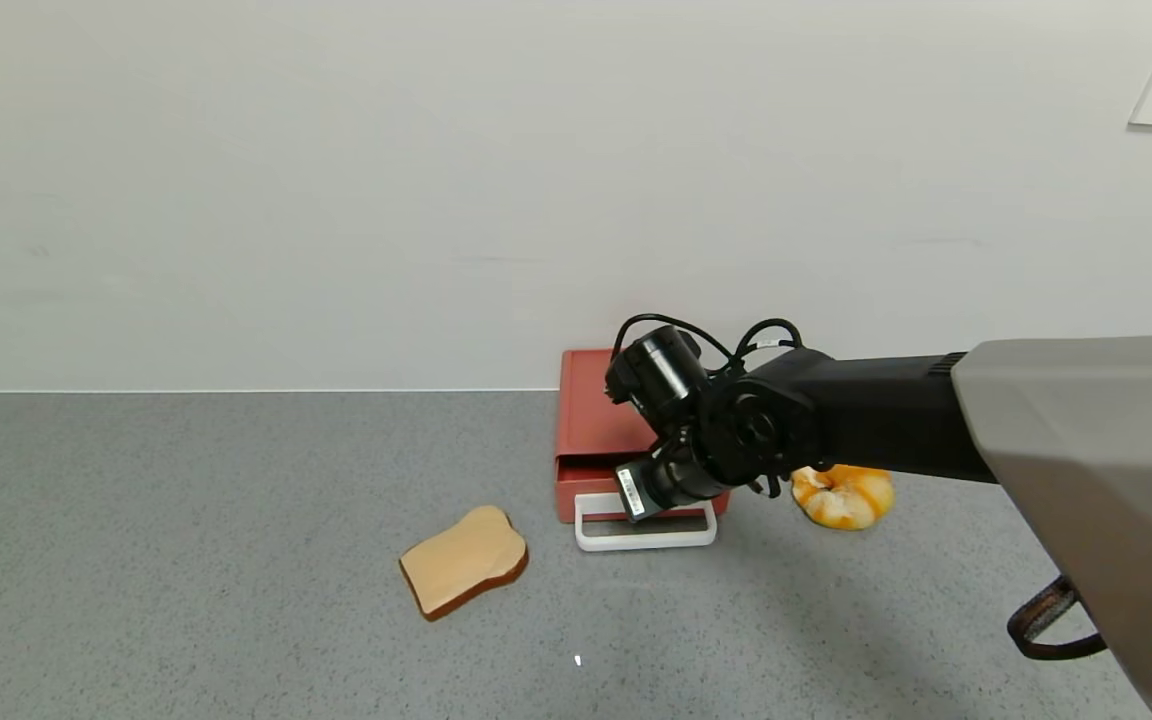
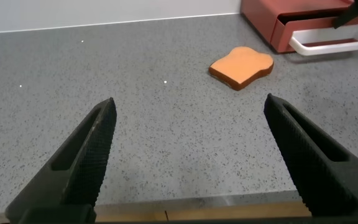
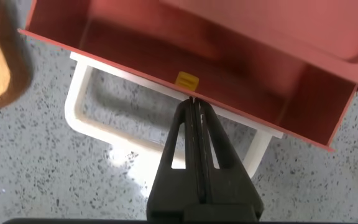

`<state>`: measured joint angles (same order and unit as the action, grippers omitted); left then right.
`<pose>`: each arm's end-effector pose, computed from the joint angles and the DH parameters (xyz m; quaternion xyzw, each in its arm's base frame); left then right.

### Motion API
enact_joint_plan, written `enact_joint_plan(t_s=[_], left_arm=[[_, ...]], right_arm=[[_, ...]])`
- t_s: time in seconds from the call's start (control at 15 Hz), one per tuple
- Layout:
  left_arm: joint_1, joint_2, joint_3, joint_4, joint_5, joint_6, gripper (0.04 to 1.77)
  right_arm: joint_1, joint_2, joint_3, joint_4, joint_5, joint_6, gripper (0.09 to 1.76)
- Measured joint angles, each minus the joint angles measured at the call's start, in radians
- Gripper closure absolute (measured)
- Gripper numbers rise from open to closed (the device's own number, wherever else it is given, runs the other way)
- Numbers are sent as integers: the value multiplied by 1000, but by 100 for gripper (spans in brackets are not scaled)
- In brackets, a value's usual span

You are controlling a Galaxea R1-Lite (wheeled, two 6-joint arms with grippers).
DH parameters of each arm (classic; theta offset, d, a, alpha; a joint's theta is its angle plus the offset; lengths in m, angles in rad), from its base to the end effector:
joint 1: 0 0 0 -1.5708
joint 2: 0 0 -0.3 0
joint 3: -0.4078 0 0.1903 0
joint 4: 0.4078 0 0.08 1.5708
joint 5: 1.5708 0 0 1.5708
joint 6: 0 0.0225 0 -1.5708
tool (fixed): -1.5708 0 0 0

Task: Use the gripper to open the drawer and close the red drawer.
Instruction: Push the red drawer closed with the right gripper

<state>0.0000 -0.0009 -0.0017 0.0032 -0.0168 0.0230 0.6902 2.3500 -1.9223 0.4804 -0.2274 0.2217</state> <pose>-0.0230 -0.0004 0.0756 0.0115 0.0002 -0.0084 0.9999 0.3609 0.2914 0.1293 -0.0963 0.4136 0.1613 0.8908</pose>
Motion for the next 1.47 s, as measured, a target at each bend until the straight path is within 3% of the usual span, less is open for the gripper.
enact_joint_plan(t_s=[1.47], left_arm=[[0, 0, 0, 0, 0, 0, 9]], right_arm=[[-36, 65, -37, -149, 3, -30, 173]])
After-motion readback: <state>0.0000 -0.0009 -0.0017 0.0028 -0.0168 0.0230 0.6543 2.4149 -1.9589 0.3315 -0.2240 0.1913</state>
